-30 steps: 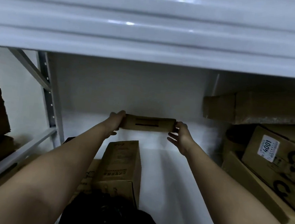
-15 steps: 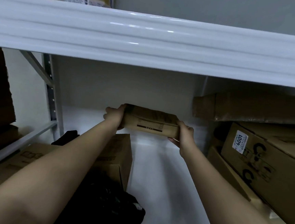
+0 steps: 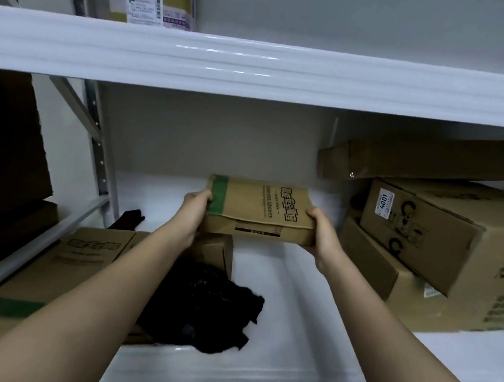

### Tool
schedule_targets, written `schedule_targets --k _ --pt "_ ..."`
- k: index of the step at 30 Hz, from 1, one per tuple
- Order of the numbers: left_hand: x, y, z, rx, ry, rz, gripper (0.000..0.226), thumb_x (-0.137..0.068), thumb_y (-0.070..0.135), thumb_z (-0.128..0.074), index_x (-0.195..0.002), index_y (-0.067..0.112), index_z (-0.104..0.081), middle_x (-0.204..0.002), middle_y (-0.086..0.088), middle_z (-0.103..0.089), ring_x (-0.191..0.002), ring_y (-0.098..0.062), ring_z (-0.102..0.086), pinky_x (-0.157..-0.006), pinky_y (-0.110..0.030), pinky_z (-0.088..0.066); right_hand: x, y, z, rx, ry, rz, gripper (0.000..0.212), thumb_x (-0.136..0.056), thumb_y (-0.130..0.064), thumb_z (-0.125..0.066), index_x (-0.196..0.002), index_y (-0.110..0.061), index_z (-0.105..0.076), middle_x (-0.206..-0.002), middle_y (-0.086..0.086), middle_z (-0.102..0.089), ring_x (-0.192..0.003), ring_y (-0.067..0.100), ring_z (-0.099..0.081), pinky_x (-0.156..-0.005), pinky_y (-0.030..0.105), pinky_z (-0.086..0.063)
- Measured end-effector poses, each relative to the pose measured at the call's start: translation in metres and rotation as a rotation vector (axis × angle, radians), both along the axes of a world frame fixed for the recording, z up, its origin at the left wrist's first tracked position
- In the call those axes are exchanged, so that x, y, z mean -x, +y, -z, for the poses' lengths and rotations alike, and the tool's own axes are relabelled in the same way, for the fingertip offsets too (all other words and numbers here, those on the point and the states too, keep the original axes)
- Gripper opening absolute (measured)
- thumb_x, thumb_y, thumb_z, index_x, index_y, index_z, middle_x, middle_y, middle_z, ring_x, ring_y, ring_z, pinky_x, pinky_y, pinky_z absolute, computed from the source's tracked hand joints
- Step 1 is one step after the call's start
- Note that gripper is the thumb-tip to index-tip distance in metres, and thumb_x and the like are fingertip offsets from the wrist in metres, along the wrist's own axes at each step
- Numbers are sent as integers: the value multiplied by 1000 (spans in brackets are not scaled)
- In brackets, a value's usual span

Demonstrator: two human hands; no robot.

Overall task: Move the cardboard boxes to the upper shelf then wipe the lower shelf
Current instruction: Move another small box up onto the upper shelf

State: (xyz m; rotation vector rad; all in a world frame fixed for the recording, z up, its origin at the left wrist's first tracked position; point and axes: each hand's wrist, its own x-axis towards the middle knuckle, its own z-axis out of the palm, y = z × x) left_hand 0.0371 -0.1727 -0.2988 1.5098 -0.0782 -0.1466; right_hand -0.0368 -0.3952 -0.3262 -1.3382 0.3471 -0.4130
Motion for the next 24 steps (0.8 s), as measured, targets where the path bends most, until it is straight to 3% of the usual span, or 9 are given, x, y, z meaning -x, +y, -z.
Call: schedule_targets --k 5,9,13,19,24 --pt "41 28 17 56 16 -39 13 -87 19 -36 -97 23 -44 -102 -9 -51 -87 -25 -52 -73 -37 -45 36 24 14 64 54 -50 31 -96 -41 -44 -122 -24 -51 -116 2 -66 -95 17 -64 -77 35 -52" --pt "65 43 17 22 -63 -69 21 -92 27 -39 -113 24 -39 -93 2 -53 -75 -13 -55 -55 -28 -41 60 43 13 87 34 -44 35 -96 -46 -44 -123 -23 -48 -113 -1 -66 -92 14 -65 -62 29 -48" --pt "90 50 14 39 -149 -118 28 -93 42 -45 -112 22 -39 -92 6 -53 -76 -10 -56 -55 -27 -40 81 58 7 114 -30 -10 35 -96 -50 -42 -119 -25 -47 -107 -7 -63 -92 7 -63 -61 26 -48" --pt "131 49 11 58 -442 -175 30 -95 43 -46 -117 22 -44 -97 11 -55 -66 17 -56 -50 -4 -41 114 60 -6 248 -265 127 33 -98 -45 -41 -120 -22 -47 -103 -11 -61 -79 -10 -61 -58 9 -45" --pt "162 41 3 101 -717 -255 39 -94 40 -44 -123 14 -43 -100 20 -54 -82 16 -54 -66 -4 -43 143 56 -20 396 -548 224 59 -82 -57 -43 -126 -17 -46 -96 -22 -64 -89 -8 -60 -68 6 -44"
